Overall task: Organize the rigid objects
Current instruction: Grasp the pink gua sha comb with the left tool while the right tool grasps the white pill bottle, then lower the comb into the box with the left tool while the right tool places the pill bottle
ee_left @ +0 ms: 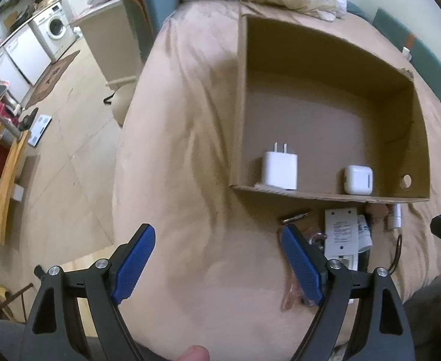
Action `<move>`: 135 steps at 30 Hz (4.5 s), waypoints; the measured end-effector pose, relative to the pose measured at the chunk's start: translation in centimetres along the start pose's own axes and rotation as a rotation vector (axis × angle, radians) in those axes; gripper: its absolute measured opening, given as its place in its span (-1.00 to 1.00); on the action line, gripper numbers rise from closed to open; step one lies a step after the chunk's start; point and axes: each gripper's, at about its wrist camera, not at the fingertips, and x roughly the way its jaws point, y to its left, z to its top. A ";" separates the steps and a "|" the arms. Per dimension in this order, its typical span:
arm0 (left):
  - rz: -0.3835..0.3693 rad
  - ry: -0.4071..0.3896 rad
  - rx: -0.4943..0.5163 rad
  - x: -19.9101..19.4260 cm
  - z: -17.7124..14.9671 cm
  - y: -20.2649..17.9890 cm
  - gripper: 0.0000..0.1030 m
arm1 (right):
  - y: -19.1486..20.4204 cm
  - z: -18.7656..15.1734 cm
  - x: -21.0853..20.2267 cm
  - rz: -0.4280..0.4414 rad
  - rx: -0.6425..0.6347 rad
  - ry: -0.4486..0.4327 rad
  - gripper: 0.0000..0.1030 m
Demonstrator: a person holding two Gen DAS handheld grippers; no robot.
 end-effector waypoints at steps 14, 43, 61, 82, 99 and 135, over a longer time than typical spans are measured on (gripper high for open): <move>-0.083 0.203 0.012 5.3 -1.0 -3.1 0.64 | -1.3 0.0 3.6 0.054 0.135 0.160 1.00; -0.088 0.325 0.031 8.4 -2.2 -3.2 -0.36 | -2.3 1.7 10.1 -0.171 0.060 0.303 -0.45; -0.047 0.326 0.056 9.9 -2.2 -3.9 -0.37 | 1.3 -0.9 12.3 -0.219 -0.039 0.302 -0.45; -0.003 0.132 0.057 0.6 -3.6 -1.6 -0.37 | 5.3 -5.9 2.7 -0.008 -0.055 0.121 -0.45; -0.051 -0.124 0.096 -9.1 4.4 -3.4 -0.37 | 6.7 1.0 -5.8 0.139 -0.139 -0.109 -0.45; -0.040 -0.010 0.240 7.2 9.2 -9.9 -0.37 | 5.4 7.8 8.5 0.007 -0.115 0.087 -0.45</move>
